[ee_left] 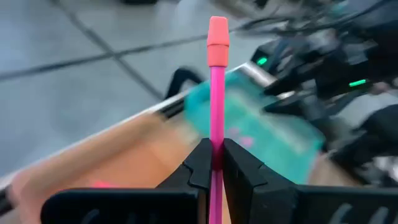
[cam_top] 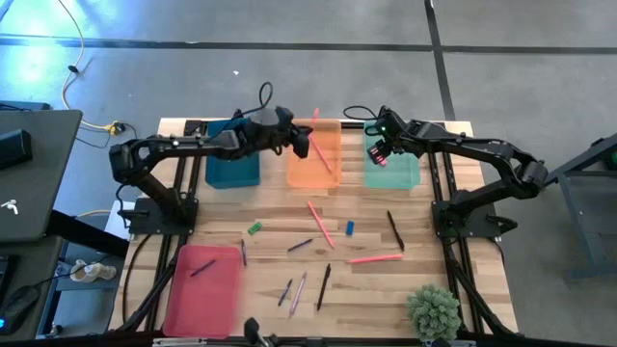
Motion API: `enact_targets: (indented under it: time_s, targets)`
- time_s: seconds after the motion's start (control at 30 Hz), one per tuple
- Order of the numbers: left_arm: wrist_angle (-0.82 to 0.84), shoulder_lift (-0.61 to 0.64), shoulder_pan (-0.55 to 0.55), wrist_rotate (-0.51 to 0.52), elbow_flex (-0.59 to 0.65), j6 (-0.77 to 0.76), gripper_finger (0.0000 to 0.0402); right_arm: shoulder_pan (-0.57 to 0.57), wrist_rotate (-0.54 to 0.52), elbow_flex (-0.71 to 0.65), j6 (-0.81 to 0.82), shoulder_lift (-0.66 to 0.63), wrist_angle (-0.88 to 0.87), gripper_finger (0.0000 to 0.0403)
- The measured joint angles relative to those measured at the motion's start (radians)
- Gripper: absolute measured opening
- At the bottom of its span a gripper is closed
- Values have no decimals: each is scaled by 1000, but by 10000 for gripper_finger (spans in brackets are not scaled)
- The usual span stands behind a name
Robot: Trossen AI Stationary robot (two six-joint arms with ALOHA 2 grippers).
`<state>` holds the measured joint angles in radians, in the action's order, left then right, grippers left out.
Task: Sort crayons/erasers/pens/pencils in bins
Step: Put the top left pencil into the orange bin
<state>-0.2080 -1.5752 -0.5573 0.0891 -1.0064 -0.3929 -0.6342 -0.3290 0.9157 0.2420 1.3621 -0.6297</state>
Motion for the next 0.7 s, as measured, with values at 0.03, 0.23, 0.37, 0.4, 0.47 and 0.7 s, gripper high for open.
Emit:
enact_targets:
  time_s: [0.03, 0.23, 0.37, 0.4, 0.47, 0.7]
  targets:
    - [4, -15, -10, 0, 1, -8, 12, 0, 0, 0, 0, 0, 1, 181]
    - [0, -107, -12, -19, 1, -23, 12, 0, 0, 0, 0, 0, 15, 181]
    - [3, -147, -14, -17, 1, -23, 12, 0, 0, 0, 3, 0, 15, 181]
    - [2, -154, -15, -13, 1, -23, 12, 0, 0, 0, 3, 0, 15, 181]
    - [4, -168, -15, -6, 1, -23, 12, 0, 0, 0, 3, 0, 14, 181]
    - [8, -192, -14, -7, 1, -10, 30, 0, 0, 0, 3, 0, 14, 181]
